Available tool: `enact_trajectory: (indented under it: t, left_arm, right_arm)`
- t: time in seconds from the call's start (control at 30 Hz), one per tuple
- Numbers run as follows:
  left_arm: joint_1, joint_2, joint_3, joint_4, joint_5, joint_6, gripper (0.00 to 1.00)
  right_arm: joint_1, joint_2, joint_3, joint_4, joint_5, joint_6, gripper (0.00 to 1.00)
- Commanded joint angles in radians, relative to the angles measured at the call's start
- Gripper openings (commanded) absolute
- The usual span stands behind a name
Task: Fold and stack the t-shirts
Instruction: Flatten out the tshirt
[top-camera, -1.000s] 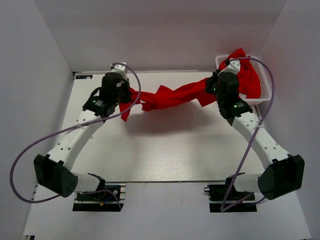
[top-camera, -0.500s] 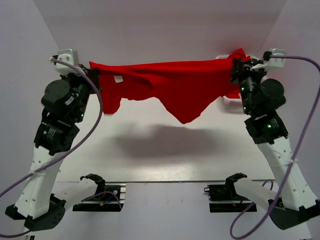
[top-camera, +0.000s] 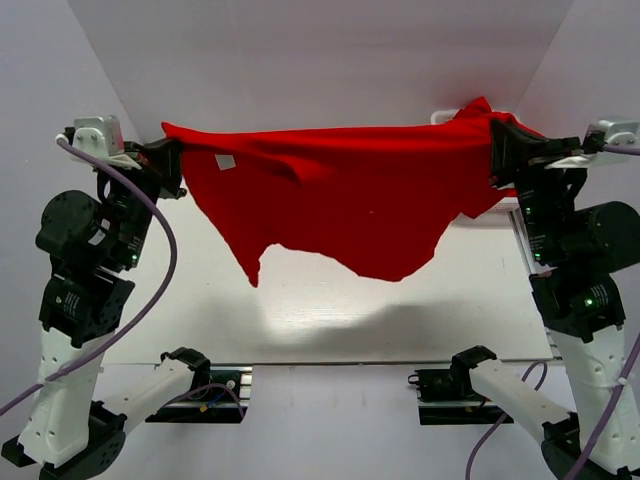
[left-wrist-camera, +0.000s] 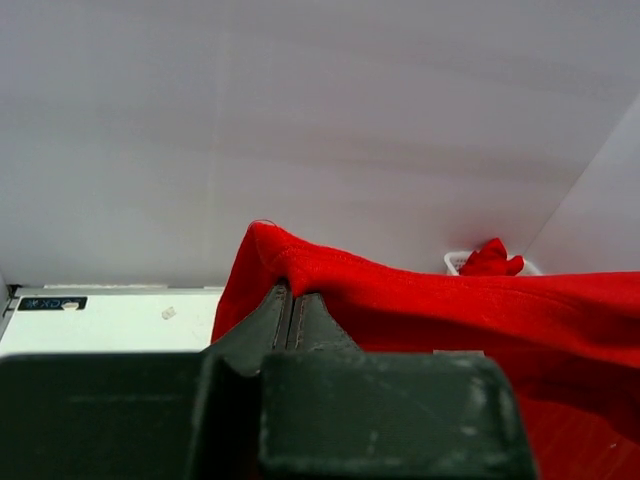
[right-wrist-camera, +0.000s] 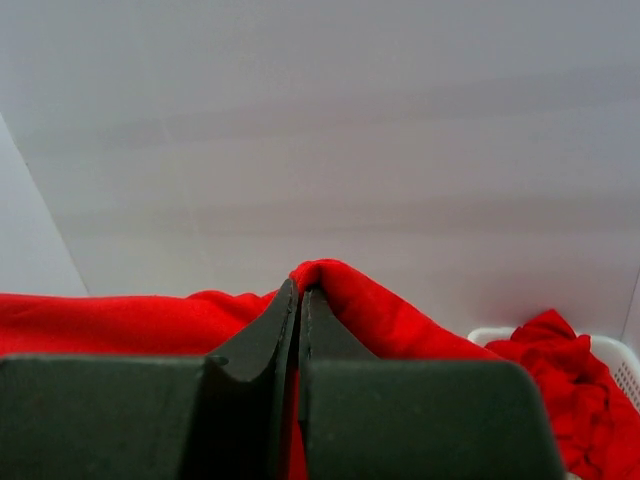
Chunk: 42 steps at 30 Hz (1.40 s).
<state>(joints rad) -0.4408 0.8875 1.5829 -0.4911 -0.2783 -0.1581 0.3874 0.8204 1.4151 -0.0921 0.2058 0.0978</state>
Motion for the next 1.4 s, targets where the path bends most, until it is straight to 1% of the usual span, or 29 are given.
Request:
enact_trajectory:
  t: [0.0, 0.13, 0.17, 0.2, 0.23, 0.27, 0.33, 0.37, 0.43, 0.47, 0.53, 0.57, 0.63, 0.67, 0.7, 0.73, 0.77, 0.8, 0.83, 0.87, 0.97, 1.07, 1.1, 1.17, 1.2, 1.23, 1.3, 1.33, 1.37]
  left_arm:
    - [0.019, 0.005, -0.049, 0.008, -0.105, 0.003, 0.0]
    - [0.019, 0.08, -0.204, 0.062, -0.148, -0.053, 0.0]
    - [0.028, 0.141, -0.227, 0.077, -0.171, -0.064, 0.0]
    - [0.028, 0.18, -0.263, 0.077, -0.208, -0.104, 0.0]
    - [0.028, 0.224, -0.277, 0.077, -0.217, -0.118, 0.0]
    - [0.042, 0.275, -0.278, 0.086, -0.228, -0.132, 0.0]
    - [0.068, 0.448, -0.275, 0.086, -0.191, -0.158, 0.0]
    - [0.077, 0.506, -0.264, 0.086, -0.164, -0.158, 0.0]
    - [0.114, 0.676, -0.212, 0.086, -0.144, -0.179, 0.0]
    - [0.128, 0.732, -0.19, 0.097, -0.133, -0.179, 0.0]
    - [0.172, 0.839, -0.109, 0.106, -0.124, -0.192, 0.0]
    - [0.186, 0.949, -0.042, 0.106, -0.104, -0.192, 0.0]
    - [0.22, 1.059, 0.038, 0.088, -0.076, -0.183, 0.0]
    - [0.231, 1.114, 0.122, 0.079, -0.058, -0.182, 0.0]
    - [0.24, 1.212, 0.165, 0.066, -0.036, -0.182, 0.0]
    - [0.249, 1.254, 0.21, 0.053, 0.025, -0.182, 0.07]
    - [0.263, 1.292, 0.303, 0.036, 0.053, -0.167, 0.25]
    - [0.263, 1.326, 0.345, 0.019, 0.062, -0.156, 0.53]
    - [0.272, 1.37, 0.38, -0.006, 0.083, -0.156, 0.99]
    - [0.272, 1.38, 0.428, -0.006, 0.083, -0.143, 1.0]
    - [0.292, 1.368, 0.451, -0.015, 0.102, -0.143, 1.0]
    - [0.301, 1.285, 0.43, -0.067, 0.111, -0.143, 1.0]
    - [0.301, 1.254, 0.407, -0.081, 0.111, -0.143, 1.0]
    - [0.301, 1.182, 0.306, -0.124, 0.111, -0.162, 1.0]
    - [0.301, 1.141, 0.26, -0.136, 0.111, -0.196, 1.0]
    - [0.301, 1.051, 0.149, -0.148, 0.12, -0.221, 1.0]
    - [0.301, 0.955, 0.019, -0.159, 0.145, -0.301, 1.0]
    - [0.301, 0.852, -0.13, -0.159, 0.155, -0.325, 1.0]
    - [0.301, 0.797, -0.211, -0.126, 0.168, -0.343, 1.0]
  right_arm:
    - [-0.016, 0.051, -0.022, 0.02, 0.096, -0.02, 0.0]
    - [-0.016, 0.167, -0.077, 0.041, 0.116, 0.019, 0.0]
    - [-0.018, 0.192, -0.084, 0.045, 0.118, 0.034, 0.0]
    - [-0.019, 0.286, -0.099, 0.066, 0.121, 0.052, 0.0]
    - [-0.019, 0.316, -0.102, 0.072, 0.11, 0.062, 0.0]
    - [-0.021, 0.421, -0.1, 0.078, 0.107, 0.069, 0.0]
    - [-0.021, 0.502, -0.07, 0.08, 0.074, 0.085, 0.0]
    - [-0.03, 0.625, -0.058, 0.081, 0.06, 0.091, 0.0]
    - [-0.05, 0.721, 0.007, 0.081, 0.035, 0.095, 0.0]
    - [-0.053, 0.872, 0.068, 0.063, 0.026, 0.102, 0.0]
    - [-0.071, 1.03, 0.195, 0.032, 0.014, 0.112, 0.0]
    - [-0.073, 1.142, 0.334, 0.003, 0.004, 0.115, 0.0]
    - [-0.085, 1.296, 0.44, -0.026, -0.014, 0.106, 0.0]
    - [-0.087, 1.4, 0.619, -0.047, -0.041, 0.106, 0.01]
    - [-0.088, 1.445, 0.677, -0.111, -0.052, 0.112, 0.12]
    - [-0.096, 1.512, 0.729, -0.123, -0.086, 0.108, 0.28]
    - [-0.094, 1.558, 0.819, -0.127, -0.103, 0.109, 0.84]
    - [-0.096, 1.569, 0.829, -0.129, -0.111, 0.108, 0.9]
    - [-0.096, 1.571, 0.826, -0.108, -0.111, 0.097, 0.9]
    - [-0.096, 1.55, 0.797, -0.097, -0.112, 0.094, 0.9]
    - [-0.097, 1.473, 0.712, -0.089, -0.097, 0.071, 0.9]
    - [-0.096, 1.38, 0.618, -0.11, -0.098, 0.048, 0.9]
    - [-0.093, 1.305, 0.598, -0.123, -0.105, 0.048, 0.9]
    - [-0.09, 1.252, 0.532, -0.182, -0.127, 0.059, 0.9]
    - [-0.088, 1.165, 0.466, -0.193, -0.135, 0.066, 0.9]
    - [-0.088, 1.131, 0.388, -0.216, -0.15, 0.072, 0.9]
    - [-0.085, 1.03, 0.294, -0.222, -0.152, 0.124, 0.9]
    - [-0.087, 0.958, 0.142, -0.213, -0.166, 0.137, 0.9]
    - [-0.082, 0.921, 0.09, -0.206, -0.167, 0.163, 0.9]
